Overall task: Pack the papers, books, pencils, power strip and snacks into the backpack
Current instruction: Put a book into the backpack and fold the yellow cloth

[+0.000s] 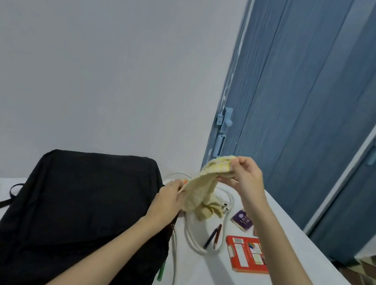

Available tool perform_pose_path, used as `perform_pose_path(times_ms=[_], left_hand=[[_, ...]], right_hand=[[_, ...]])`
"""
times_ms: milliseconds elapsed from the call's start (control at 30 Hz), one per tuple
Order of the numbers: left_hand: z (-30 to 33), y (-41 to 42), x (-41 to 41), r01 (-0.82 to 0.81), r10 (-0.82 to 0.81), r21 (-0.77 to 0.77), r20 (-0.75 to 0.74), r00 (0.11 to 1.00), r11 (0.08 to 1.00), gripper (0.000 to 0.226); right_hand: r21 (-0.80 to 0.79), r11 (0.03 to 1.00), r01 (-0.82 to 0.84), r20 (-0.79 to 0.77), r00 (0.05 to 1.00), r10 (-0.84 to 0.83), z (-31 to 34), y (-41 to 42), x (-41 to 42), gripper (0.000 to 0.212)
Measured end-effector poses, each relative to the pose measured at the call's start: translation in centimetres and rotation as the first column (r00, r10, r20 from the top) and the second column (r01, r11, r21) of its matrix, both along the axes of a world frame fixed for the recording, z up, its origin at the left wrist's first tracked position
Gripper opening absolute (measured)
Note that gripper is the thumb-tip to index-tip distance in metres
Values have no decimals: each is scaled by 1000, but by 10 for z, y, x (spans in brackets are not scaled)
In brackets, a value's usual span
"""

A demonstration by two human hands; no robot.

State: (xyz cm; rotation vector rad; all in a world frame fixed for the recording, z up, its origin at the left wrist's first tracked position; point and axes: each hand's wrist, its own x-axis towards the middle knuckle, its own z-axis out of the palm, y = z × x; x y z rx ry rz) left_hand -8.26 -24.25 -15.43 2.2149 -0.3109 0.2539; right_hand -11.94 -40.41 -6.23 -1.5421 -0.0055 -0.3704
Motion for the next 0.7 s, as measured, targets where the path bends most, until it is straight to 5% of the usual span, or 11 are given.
perform_pose_path(times_ms=[133, 233, 333, 433, 567, 700], left_hand=[[19, 24, 11, -114, 117, -46, 52, 992, 992, 23], [49, 44, 19, -208, 214, -60, 114, 970, 976, 28], [85, 65, 21, -207, 230, -152, 155, 961, 967, 31], [111, 79, 19, -136, 190, -299, 158, 969, 944, 36], [138, 90, 8, -30, 0, -648, -47, 999, 761, 23], [150, 95, -6, -45, -218, -745, -252, 943, 665, 44]], right_hand=[[-53, 997, 61, -58, 996, -64, 17, -15, 11, 11], [-239, 970, -43, -142, 990, 9, 20, -23, 16, 14], [-529, 824, -201, -202, 973, 108, 25, -27, 13, 27], [-653, 748, -122, -157, 987, 24, 32, -22, 15, 18], [-505, 853, 130, -67, 980, -189, 45, -16, 14, 22], [-95, 995, 6, -225, 974, -27, 60, -13, 0, 10]])
